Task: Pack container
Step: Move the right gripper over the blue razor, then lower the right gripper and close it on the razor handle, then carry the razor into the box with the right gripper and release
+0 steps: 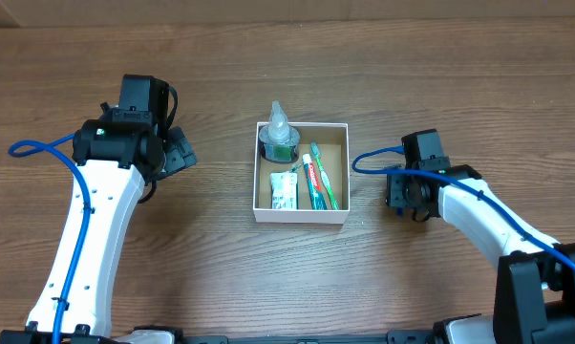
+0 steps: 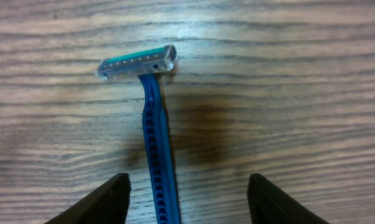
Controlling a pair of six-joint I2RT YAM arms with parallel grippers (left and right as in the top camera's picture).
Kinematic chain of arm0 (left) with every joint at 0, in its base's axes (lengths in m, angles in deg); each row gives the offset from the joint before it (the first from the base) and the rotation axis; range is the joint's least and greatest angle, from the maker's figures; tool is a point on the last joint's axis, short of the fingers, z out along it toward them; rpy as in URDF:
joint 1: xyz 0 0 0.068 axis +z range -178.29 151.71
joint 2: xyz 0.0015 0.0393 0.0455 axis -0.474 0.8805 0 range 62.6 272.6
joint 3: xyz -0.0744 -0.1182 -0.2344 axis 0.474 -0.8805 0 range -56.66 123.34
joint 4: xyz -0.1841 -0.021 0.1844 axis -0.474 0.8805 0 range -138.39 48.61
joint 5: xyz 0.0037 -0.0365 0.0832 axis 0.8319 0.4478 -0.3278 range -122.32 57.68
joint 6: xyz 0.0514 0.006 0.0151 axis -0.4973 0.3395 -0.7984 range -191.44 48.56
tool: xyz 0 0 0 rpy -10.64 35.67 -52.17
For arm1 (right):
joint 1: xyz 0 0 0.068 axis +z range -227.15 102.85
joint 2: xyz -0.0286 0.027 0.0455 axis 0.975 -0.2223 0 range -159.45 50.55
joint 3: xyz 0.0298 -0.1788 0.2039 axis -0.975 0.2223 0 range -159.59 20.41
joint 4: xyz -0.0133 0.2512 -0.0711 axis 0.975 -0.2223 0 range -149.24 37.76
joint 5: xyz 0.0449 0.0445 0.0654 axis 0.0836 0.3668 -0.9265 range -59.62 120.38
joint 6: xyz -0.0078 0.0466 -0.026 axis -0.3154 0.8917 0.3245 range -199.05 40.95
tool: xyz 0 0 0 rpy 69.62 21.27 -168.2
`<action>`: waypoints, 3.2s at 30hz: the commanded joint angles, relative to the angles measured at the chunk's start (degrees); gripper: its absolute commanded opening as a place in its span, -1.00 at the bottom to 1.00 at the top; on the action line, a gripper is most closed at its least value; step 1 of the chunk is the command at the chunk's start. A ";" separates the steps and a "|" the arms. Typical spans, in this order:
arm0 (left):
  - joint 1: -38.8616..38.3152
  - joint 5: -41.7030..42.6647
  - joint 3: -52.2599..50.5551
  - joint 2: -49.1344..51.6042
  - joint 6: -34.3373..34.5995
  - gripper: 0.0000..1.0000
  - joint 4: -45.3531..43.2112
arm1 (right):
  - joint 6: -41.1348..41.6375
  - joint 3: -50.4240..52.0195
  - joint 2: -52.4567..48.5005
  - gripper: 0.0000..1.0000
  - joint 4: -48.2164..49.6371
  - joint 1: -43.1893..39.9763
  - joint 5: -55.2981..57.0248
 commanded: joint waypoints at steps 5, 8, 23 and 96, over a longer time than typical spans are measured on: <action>0.09 -0.79 1.11 -0.90 -1.11 1.00 -0.07 | -2.45 3.91 -0.13 -0.13 4.52 0.11 -0.39; 0.09 -0.79 1.11 -0.90 -1.14 1.00 -0.07 | -2.45 4.20 -0.13 -0.13 4.98 0.11 -0.42; 0.09 -0.79 1.11 -0.90 -1.11 1.00 -0.07 | -2.43 4.39 -0.13 -0.40 5.40 0.11 -1.38; 0.09 -0.79 1.11 -0.90 -1.14 1.00 -0.07 | 11.04 -26.16 -0.15 -0.92 -13.40 19.04 -14.56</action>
